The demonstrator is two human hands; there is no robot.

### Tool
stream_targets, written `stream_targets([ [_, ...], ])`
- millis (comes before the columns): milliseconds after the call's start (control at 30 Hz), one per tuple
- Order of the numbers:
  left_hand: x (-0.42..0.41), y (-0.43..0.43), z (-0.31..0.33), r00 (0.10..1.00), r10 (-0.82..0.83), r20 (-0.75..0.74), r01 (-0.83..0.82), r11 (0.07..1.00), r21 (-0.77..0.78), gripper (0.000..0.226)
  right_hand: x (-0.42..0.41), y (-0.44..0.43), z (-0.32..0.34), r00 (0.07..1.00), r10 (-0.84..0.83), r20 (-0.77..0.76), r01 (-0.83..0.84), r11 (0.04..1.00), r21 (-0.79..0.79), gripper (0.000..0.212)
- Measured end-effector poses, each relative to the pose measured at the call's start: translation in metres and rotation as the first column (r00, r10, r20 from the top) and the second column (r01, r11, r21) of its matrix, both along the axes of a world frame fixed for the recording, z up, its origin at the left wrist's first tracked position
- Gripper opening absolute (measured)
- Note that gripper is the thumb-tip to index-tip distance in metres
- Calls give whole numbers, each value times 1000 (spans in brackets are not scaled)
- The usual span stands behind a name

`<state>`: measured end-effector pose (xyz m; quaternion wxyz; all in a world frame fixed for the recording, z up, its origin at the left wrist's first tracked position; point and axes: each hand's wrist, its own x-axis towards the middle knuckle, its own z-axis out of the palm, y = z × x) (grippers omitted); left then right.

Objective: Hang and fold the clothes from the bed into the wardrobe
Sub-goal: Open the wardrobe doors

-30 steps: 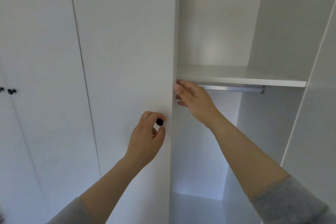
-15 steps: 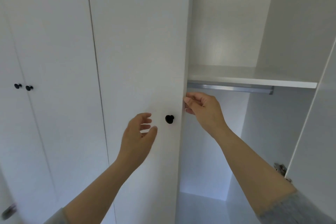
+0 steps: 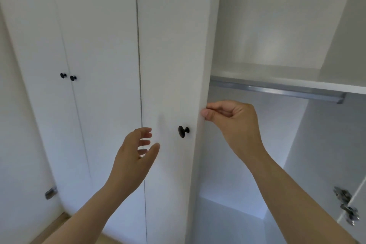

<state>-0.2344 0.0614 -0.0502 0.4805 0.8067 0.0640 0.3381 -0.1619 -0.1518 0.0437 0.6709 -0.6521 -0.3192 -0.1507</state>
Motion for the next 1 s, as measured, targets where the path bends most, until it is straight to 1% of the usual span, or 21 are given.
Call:
stream_targets([
  [133,-16,18,-7,998,61,-14,-61,998,-23,31,-18,22,-7,996,80,33,-79,996,-40,7],
  [300,-37,39,-13,993,117,-25,-119,992,-51,28,-38,64,-10,979,185,88,-182,982,-43,10],
  [433,-60,62,-9,979,202,-13,-203,977,-64,26,-54,106,-13,966,245,83,-242,969,-38,15],
  [600,-99,101,0,952,306,-15,-306,949,-81,25,-67,169,-13,956,251,150,-234,965,-123,19],
  [667,-118,123,2,929,369,-15,-369,926,-79,24,-74,200,-12,943,281,177,-262,957,-125,19],
  [733,-133,142,3,909,416,-7,-416,908,-56,25,-81,229,-12,937,304,175,-285,950,-125,19],
  [867,-141,155,5,904,427,-27,-428,903,-42,28,-80,266,-14,950,278,140,-264,958,-110,19],
  [1000,-156,186,8,886,463,-11,-463,885,-54,27,-90,320,-8,955,271,117,-254,956,-143,21],
])
